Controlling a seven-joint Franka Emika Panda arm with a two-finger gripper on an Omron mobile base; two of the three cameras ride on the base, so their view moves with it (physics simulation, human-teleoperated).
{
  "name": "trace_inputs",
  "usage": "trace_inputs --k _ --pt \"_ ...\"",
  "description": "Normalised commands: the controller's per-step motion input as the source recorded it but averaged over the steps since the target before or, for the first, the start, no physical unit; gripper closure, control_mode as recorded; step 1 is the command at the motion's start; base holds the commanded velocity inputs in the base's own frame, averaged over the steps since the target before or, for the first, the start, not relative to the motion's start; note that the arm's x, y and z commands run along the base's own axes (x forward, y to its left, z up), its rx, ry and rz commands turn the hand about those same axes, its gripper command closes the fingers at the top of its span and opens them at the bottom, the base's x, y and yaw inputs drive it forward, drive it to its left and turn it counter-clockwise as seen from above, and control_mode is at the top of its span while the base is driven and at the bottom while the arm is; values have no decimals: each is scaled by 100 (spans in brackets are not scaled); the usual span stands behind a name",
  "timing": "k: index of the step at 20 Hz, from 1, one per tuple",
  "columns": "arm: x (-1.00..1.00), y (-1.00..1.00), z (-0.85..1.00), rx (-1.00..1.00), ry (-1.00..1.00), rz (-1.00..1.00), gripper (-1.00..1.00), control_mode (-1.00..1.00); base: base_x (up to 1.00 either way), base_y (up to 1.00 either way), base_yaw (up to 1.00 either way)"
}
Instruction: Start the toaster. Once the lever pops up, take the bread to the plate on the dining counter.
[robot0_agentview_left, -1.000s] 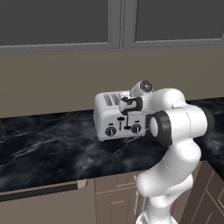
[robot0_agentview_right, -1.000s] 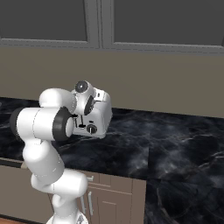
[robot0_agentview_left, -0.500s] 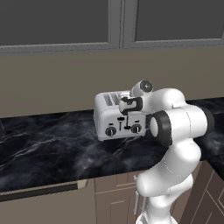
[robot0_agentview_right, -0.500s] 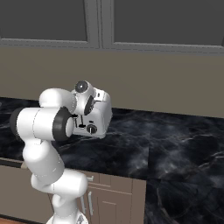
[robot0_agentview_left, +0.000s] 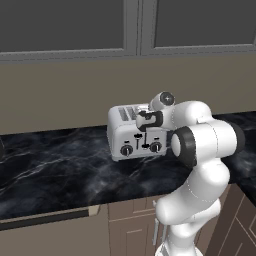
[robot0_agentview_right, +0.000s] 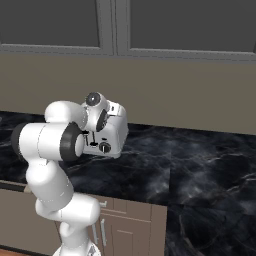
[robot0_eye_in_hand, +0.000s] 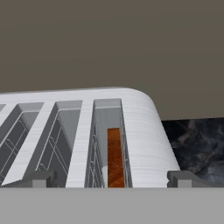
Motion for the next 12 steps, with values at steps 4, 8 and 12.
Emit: trace_inputs --k 4,8,12 --pt "0 0 0 0 0 0 -100 -100 0 0 0" --pt "0 0 0 0 0 0 -100 -100 0 0 0" --pt "0 0 0 0 0 0 -100 -100 0 0 0"
